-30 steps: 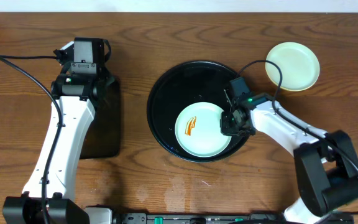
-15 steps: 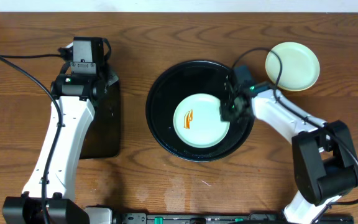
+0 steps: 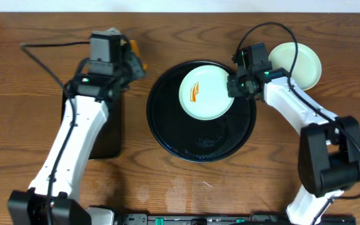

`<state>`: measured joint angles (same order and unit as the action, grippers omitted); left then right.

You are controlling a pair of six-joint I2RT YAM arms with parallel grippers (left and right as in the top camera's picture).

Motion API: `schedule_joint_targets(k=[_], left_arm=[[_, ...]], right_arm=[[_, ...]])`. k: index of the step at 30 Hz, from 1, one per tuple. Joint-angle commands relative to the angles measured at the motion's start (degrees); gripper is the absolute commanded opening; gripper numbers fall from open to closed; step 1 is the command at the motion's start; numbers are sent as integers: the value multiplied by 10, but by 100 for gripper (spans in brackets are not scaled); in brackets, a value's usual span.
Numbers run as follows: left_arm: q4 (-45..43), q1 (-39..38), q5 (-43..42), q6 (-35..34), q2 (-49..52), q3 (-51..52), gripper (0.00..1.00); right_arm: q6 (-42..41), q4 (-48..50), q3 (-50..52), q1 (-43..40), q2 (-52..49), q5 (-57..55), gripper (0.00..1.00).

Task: Clean dirty plates on tray and stack at the side
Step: 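Grip the plate rim with the right gripper and drag it to tray center, then lower the sponge in the left gripper onto the last pale green plate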

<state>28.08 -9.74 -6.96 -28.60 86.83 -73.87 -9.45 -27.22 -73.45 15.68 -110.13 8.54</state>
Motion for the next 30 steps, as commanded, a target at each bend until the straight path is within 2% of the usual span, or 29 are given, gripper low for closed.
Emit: schedule_joint_targets(k=[1,8,14,20,30], left_arm=[[-14,-24,-12,7,33,5,8],[-43,-69,-16,4,98,5,8],[-107,-112,-90,4,157,5,8],[-152,-143,-91,-11,192,5,8],[-150,-187,-91,-111,262,5,8]], right_arm=[[16,-2,-4,2,-35,66,1],[18,-7,-4,2,-57,101,1],[18,-4,-4,2,-69,102,1],[18,-2,-4,5,-72,101,1],[11,-3,-4,5,-72,81,1]])
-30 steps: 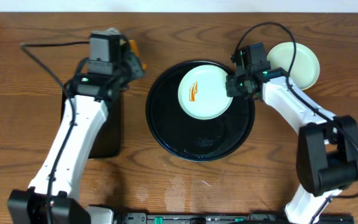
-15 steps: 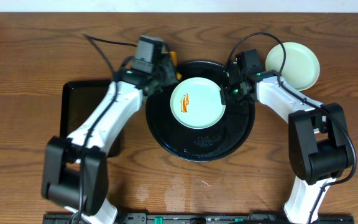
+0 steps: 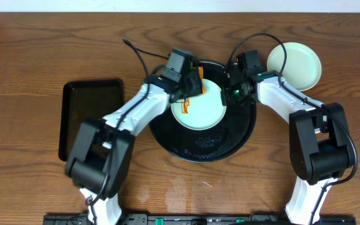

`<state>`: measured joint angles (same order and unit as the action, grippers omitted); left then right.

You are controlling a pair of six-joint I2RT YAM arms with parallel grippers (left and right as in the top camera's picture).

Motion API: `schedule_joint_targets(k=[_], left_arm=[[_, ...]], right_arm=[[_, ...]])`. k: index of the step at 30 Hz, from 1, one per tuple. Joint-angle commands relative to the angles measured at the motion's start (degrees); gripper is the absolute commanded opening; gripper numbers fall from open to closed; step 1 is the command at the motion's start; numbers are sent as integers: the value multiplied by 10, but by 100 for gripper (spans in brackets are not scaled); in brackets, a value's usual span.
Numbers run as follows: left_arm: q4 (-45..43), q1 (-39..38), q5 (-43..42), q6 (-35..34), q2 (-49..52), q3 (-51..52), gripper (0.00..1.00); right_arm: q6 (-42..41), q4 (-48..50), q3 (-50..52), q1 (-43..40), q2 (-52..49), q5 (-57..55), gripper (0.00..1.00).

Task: Clean dirty plates on tray and stack at the side
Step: 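Lower the sponge in the left gripper onto the last pale green plate, then scrub the pale green plate with the sponge in the left gripper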

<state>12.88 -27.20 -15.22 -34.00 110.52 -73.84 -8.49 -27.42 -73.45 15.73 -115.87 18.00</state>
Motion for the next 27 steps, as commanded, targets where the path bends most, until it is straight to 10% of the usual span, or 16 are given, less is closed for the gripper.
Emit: schedule_joint_targets(k=[1,27], left_arm=[[2,-15,-9,-68,31,5,8],[134,27,138,-122,14,-1,8]], right_arm=[[0,-2,-4,4,-15,-16,1],[-7,-16,-4,4,-15,-32,1]])
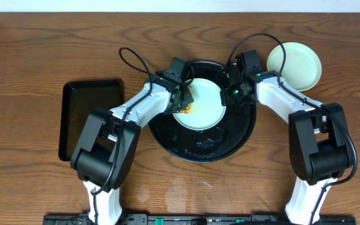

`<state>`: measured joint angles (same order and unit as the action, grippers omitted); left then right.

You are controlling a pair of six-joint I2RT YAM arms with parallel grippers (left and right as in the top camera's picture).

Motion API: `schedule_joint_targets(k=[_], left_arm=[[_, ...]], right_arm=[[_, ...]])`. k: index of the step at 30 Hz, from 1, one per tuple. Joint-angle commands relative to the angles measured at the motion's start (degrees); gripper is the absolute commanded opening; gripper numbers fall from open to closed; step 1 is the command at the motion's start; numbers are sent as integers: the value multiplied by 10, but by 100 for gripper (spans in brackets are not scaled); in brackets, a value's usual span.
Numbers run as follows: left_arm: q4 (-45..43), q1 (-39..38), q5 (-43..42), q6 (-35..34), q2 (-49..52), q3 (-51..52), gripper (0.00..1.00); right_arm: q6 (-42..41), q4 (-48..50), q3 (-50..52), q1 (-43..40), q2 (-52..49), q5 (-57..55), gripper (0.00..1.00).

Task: Clean dirty plates on tray and stack at the side
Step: 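Scrub the pale green plate with the sponge in the left gripper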

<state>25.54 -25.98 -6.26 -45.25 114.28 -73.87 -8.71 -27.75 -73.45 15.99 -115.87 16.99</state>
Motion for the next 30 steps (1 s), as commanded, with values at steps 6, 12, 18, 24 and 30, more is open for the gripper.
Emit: schedule_joint_targets(k=[6,12,18,24,30], left_arm=[[-32,14,48,-9,-91,-6,8],[-54,11,-63,-16,-92,-4,8],[-52,-17,-121,-78,-72,-3,13],[-50,-45,-122,-26,-68,4,14],[-37,-43,-121,67,-68,12,11]], right_arm=[[-5,-18,-4,2,-15,-22,1],[-7,-18,-4,2,-15,-22,1],[-7,-18,-4,2,-15,-22,1],[-7,-18,-4,2,-15,-22,1],[-7,-18,-4,2,-15,-22,1]])
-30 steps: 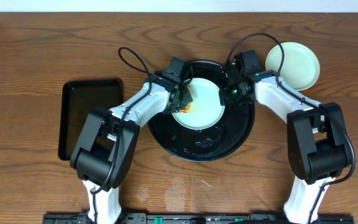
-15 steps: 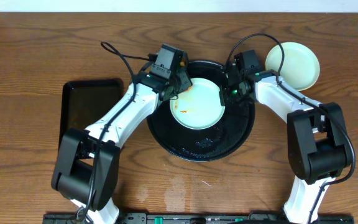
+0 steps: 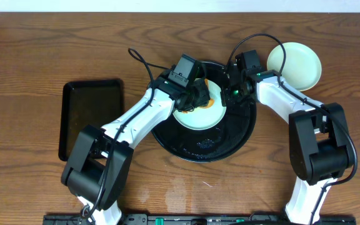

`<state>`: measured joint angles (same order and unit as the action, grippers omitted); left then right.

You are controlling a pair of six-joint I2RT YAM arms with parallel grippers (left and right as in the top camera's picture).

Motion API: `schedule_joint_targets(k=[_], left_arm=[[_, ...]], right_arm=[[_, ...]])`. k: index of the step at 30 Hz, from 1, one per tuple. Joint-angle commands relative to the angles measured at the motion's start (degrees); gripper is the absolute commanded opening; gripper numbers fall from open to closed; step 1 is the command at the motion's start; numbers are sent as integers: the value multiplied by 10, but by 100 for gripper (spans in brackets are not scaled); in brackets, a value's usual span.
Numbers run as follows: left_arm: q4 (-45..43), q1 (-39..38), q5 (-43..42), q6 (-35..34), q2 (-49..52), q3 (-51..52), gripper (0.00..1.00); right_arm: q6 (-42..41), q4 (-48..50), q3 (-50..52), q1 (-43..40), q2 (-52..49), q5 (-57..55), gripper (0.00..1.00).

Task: Clean dirty plates on tray and stack at the side
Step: 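Scrub the pale green plate with the sponge in the left gripper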

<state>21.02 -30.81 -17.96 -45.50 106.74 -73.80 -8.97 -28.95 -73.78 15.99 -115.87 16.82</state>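
Note:
A pale green plate [image 3: 195, 119] lies in the upper part of the round black tray [image 3: 199, 147]. My left gripper [image 3: 204, 99] is down on the plate's middle, shut on an orange sponge [image 3: 211, 102] that touches the plate. Its arm hides much of the plate's face, so no stain shows. My right gripper [image 3: 228, 94] is at the plate's right rim and looks shut on it. A second pale green plate [image 3: 295, 64] lies on the table at the far right, with no marks on it.
A flat black rectangular tray [image 3: 91, 119] lies at the left. Cables loop over the table behind the round tray. Wet spots glint on the round tray's front part.
My left gripper with the orange sponge has moved from the plate's left part to its middle, towards the right. The right gripper and the plate have not moved.
First my left gripper was far left of the tray, and the plate showed an orange streak, with the right gripper at its rim. Then the left gripper with the sponge was over the plate's top left, then on its left part, now on its middle.

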Motion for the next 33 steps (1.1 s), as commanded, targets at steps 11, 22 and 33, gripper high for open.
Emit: schedule_joint_targets(k=[11,22,33], left_arm=[[59,6,-5,174,21,14,13],[74,46,-43,183,82,14,10],[119,96,169,231,81,10,8]], right_arm=[[-4,-6,0,2,-15,-20,1],[-4,-7,0,2,-15,-20,1],[-4,-7,0,2,-15,-35,1]])
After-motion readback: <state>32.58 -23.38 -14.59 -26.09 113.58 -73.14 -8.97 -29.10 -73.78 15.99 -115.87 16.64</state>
